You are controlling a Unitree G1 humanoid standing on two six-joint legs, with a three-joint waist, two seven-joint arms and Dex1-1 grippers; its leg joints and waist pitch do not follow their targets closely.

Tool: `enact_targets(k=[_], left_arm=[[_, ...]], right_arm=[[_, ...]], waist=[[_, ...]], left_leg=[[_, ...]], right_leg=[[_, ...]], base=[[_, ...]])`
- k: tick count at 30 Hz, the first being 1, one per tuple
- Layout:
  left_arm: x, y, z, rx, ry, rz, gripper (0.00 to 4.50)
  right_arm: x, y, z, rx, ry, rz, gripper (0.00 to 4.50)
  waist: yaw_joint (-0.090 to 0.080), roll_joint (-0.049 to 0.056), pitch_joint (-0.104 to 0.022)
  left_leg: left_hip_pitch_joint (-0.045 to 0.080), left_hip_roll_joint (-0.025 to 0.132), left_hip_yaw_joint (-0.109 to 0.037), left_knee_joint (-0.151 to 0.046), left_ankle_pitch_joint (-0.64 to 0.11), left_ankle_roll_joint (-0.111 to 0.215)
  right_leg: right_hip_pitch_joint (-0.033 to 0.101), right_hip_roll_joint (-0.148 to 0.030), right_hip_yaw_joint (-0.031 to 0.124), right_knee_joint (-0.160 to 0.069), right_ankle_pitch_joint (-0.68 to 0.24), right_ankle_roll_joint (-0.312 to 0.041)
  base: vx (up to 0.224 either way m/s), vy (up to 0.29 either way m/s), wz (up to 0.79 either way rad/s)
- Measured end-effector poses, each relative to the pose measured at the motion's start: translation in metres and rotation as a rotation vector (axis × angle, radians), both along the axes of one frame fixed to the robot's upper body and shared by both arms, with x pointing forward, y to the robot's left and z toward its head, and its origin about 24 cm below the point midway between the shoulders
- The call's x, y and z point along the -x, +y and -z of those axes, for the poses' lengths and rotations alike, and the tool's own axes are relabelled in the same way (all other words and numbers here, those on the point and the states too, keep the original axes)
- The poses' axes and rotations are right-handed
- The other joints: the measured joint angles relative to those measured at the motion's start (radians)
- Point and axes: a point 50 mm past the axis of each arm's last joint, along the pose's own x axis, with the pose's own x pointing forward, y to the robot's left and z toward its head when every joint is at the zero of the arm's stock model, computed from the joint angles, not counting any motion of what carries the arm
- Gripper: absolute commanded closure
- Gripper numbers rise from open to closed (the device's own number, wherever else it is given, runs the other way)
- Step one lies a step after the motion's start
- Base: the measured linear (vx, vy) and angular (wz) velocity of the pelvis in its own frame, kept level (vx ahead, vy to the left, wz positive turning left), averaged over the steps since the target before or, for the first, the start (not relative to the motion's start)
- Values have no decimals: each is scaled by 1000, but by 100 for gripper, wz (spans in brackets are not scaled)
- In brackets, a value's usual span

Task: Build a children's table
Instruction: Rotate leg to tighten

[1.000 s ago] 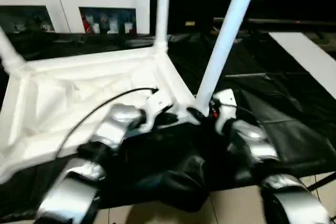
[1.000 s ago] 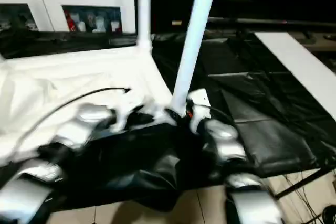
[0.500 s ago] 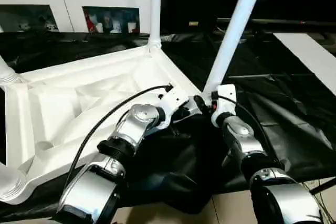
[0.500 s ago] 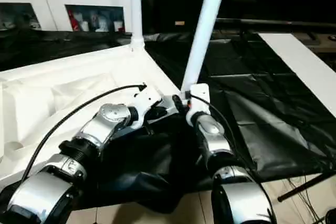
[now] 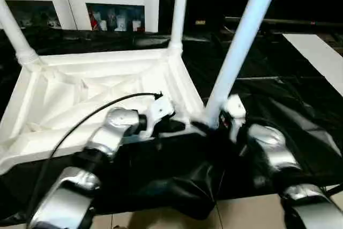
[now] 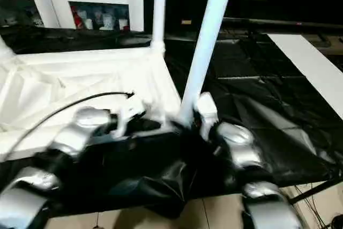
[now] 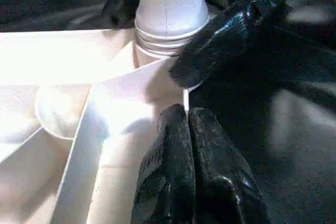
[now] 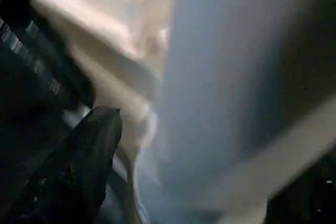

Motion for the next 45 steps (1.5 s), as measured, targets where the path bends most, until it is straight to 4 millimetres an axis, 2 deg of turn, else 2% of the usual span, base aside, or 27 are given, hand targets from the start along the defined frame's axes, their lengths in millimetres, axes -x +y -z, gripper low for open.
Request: enact_targets(k=[5, 15, 18, 28, 29, 31, 33, 44, 45], left_arm=[[4, 8, -2, -16, 22, 49, 450], [4, 11, -3, -45, -3, 58, 450], [3, 10, -2, -60, 9, 50, 400], [2, 8, -2, -132, -42, 86, 400], [2, 8, -2, -132, -40, 87, 417], [2, 8, -2, -134, -37, 86, 417], [2, 8, -2, -136, -27, 84, 444], [2, 12, -3, -131, 12, 89, 444], [2, 12, -3, -131, 13, 88, 448]], right_arm=[[4, -5, -4, 32, 46, -132, 60], [5, -6, -3, 45, 63, -151, 60], [5, -6, -3, 50, 66, -151, 53], [5, -5, -3, 52, 65, -145, 53], [5, -5, -3, 52, 64, -145, 53], [5, -5, -3, 51, 64, -144, 53], [5, -5, -3, 51, 63, -142, 53], [2, -3, -4, 75, 61, -158, 53], [3, -3, -4, 73, 63, -160, 71]], waist=[[-3, -3, 1], [-1, -6, 0], [-1, -6, 0], [-2, -5, -1], [-2, -5, -1], [-2, -5, -1], [-2, -5, -1], [-3, -5, -1], [-3, -5, -1]], left_leg=[[0, 1, 0, 0, 0, 0], [1, 1, 0, 0, 0, 0], [2, 1, 0, 2, 0, 0], [3, 1, -1, 3, 0, 0], [3, 1, -1, 3, 0, 0], [3, 1, -1, 3, 0, 0], [3, 1, -1, 3, 0, 0], [3, 1, -1, 2, 0, 0], [3, 1, -1, 2, 0, 0]], right_leg=[[0, 0, -1, 1, 0, 0], [0, 0, -1, 1, 0, 0], [1, 0, 0, 2, 0, 0], [2, 0, 0, 4, 0, 0], [2, 0, 0, 4, 0, 0], [2, 0, 0, 4, 0, 0], [2, 0, 0, 4, 0, -1], [2, 0, 0, 4, 0, -1], [2, 0, 0, 4, 0, -1]], base=[[0, 0, 0], [0, 0, 0], [0, 0, 0], [0, 0, 0], [0, 0, 0], [0, 0, 0], [0, 0, 0], [0, 0, 0], [0, 0, 0]])
